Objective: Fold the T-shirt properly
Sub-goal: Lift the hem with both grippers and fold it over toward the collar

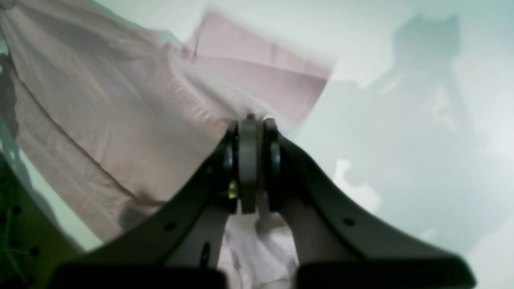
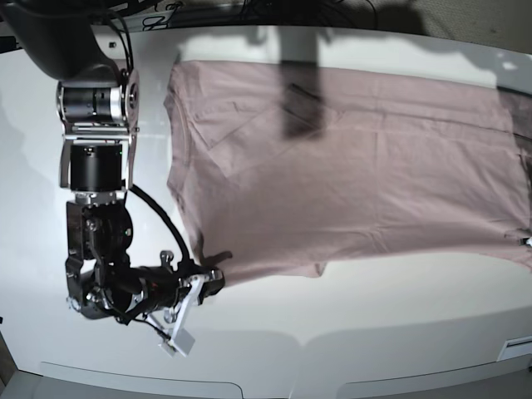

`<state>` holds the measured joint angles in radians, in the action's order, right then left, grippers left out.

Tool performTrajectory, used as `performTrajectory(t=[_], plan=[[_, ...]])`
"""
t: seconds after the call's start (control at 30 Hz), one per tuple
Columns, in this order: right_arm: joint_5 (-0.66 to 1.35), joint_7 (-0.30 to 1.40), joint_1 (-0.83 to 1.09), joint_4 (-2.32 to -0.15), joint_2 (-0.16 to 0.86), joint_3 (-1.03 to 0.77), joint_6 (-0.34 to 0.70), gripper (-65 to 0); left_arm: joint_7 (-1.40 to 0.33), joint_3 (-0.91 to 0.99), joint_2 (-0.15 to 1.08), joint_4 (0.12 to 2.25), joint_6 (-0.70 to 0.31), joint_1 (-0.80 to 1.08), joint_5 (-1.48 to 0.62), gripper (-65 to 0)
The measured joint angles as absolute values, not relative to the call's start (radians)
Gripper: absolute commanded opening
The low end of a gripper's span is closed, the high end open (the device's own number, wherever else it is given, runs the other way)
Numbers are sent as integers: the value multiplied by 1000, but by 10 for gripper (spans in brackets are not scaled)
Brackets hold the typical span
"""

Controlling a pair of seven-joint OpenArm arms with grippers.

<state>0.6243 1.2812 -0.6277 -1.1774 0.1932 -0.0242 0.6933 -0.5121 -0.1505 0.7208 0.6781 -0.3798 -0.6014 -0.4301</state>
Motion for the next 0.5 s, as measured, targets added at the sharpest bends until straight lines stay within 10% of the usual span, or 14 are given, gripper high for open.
performTrajectory(t=[0.5], plan=[[654,1365,-445,-1409,194,-24,694,-650,-615,-150,770,728,-376,-598,-487,-650]])
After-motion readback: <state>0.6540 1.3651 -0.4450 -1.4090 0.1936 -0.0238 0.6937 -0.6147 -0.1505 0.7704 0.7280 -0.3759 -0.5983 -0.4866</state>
